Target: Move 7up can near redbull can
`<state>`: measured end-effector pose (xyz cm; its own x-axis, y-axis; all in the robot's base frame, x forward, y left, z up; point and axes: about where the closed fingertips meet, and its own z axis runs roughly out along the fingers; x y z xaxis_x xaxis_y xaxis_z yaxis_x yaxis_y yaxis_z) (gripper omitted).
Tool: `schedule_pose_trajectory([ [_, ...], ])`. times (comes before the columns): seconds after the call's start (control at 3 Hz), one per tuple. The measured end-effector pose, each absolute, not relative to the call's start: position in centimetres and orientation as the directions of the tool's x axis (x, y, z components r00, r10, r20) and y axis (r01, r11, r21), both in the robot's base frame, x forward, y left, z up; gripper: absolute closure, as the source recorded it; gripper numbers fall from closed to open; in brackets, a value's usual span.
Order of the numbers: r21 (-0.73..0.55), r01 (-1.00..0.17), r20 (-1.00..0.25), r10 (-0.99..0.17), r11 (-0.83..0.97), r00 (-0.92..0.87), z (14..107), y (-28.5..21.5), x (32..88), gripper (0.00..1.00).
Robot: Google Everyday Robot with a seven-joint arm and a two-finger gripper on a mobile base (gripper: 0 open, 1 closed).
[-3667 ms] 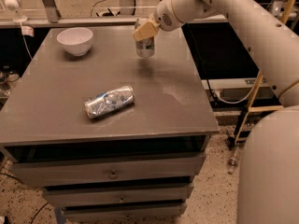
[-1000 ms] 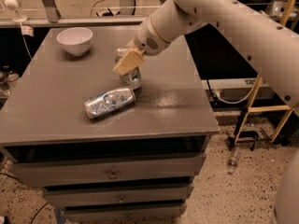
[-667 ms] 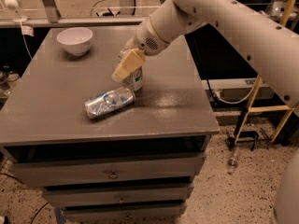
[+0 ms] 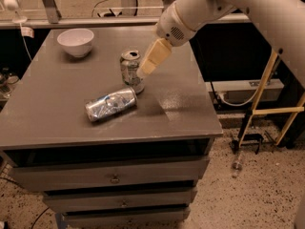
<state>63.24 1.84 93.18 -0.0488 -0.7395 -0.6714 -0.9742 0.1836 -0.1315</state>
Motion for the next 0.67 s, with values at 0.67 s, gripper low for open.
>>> schedule_pose_trajectory([
  [0.67,-0.182,-0.916,-0.669,-0.728,0.358,-0.152,96.6,-11.7,62.2,0.0],
])
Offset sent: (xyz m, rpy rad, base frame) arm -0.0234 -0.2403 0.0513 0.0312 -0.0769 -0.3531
